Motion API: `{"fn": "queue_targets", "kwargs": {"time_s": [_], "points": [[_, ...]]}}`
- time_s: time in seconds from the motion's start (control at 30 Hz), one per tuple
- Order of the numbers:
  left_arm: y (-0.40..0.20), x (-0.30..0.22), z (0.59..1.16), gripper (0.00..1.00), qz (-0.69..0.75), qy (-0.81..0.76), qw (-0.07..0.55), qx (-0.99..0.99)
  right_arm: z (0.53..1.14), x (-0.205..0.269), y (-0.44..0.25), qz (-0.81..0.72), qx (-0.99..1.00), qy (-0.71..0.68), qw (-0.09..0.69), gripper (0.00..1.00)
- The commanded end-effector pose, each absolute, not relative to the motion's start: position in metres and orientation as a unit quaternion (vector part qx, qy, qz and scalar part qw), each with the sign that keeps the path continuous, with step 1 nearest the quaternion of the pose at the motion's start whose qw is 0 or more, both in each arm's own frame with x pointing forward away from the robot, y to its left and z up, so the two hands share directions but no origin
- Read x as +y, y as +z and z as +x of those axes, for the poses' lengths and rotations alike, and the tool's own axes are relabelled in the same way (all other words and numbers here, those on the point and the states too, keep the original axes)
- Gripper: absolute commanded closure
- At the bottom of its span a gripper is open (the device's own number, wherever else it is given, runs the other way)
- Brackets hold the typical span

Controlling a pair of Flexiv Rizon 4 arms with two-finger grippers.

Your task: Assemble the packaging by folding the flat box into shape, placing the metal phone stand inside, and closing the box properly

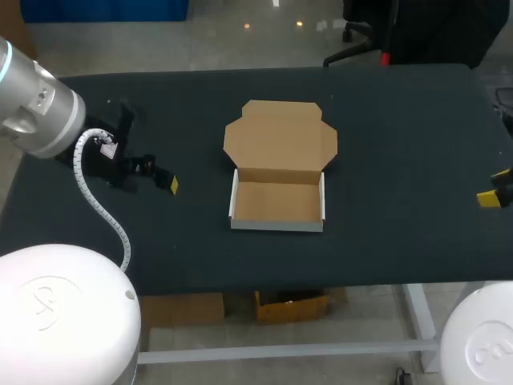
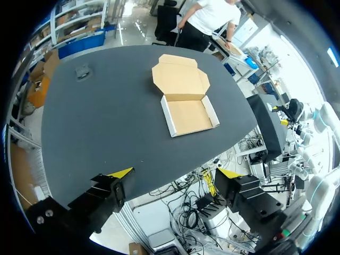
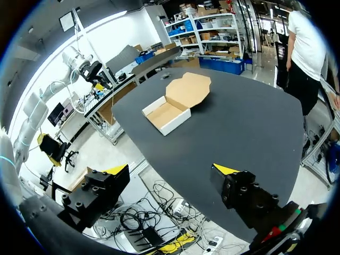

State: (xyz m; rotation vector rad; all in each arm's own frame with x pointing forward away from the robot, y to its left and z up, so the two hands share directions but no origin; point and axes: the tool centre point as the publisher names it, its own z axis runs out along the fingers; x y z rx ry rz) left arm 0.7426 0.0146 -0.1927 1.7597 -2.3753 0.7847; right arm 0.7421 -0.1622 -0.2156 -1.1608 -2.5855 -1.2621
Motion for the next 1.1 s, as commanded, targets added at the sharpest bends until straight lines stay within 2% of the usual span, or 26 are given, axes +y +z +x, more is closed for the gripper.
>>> {"fn": "queue_targets", "kwargs": {"time_s": [0.03,0.2,0.67,1.1], "points": [[-0.178,0.018,0.731,0.0,0.589,0.247,0.04,-0.769,0.736,-0.17,-0.198,-0.377,-0.83,-0.41,0.029,0.0],[-0.168,0.019,0.726,0.0,0.601,0.245,0.062,-0.758,0.738,-0.172,-0.186,-0.395,-0.822,-0.407,0.057,0.0],[-0.162,0.012,0.721,0.0,0.61,0.252,0.052,-0.749,0.747,-0.171,-0.187,-0.447,-0.8,-0.377,0.136,0.0],[-0.147,0.002,0.726,0.0,0.628,0.239,0.04,-0.74,0.745,-0.174,-0.166,-0.481,-0.8,-0.34,0.113,0.0]]}}
